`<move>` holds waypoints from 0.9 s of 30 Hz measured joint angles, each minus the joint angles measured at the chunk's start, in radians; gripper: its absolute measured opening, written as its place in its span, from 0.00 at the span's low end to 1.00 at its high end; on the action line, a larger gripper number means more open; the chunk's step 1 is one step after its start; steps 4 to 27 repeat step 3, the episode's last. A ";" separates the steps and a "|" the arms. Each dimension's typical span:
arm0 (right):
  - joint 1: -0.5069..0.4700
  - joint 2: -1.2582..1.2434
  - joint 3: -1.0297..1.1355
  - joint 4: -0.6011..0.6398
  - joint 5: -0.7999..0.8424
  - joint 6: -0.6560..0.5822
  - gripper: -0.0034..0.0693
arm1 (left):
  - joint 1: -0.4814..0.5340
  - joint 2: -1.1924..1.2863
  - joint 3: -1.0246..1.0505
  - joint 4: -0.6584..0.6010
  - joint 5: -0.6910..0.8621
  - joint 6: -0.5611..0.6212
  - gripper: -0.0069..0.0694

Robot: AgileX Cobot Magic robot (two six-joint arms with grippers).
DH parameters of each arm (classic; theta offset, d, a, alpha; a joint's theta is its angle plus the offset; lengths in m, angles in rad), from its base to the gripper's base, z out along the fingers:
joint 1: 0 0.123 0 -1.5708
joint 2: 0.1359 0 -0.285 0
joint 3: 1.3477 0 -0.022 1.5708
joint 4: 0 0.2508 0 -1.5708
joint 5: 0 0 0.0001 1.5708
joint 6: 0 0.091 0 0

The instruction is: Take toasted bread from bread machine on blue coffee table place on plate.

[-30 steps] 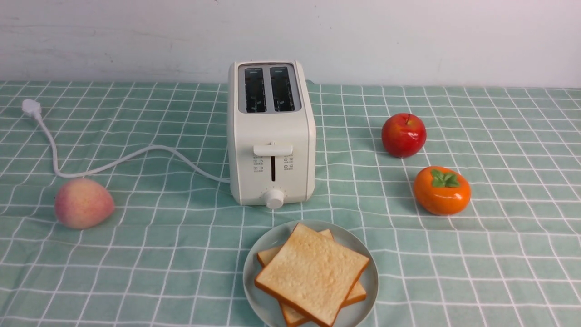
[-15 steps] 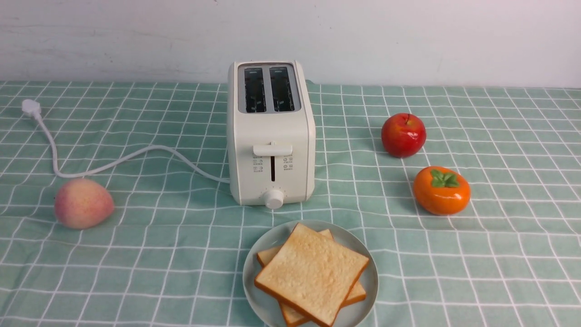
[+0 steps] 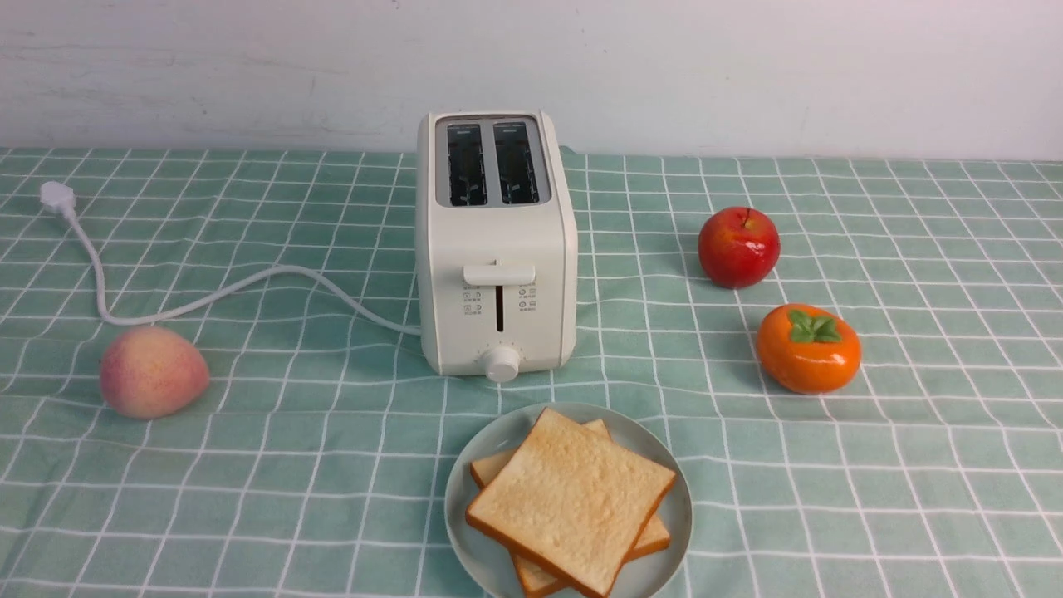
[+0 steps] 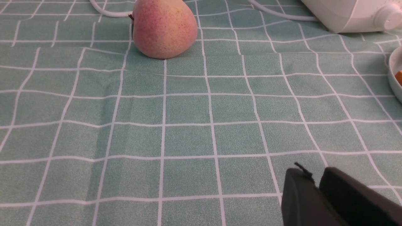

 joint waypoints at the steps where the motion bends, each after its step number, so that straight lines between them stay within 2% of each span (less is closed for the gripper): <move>1: 0.000 0.000 0.000 0.000 0.000 -0.001 0.22 | 0.000 0.000 0.000 0.000 0.000 0.001 0.21; 27: 0.000 0.000 0.000 0.000 0.000 -0.001 0.22 | 0.000 0.000 0.000 0.000 -0.001 0.001 0.21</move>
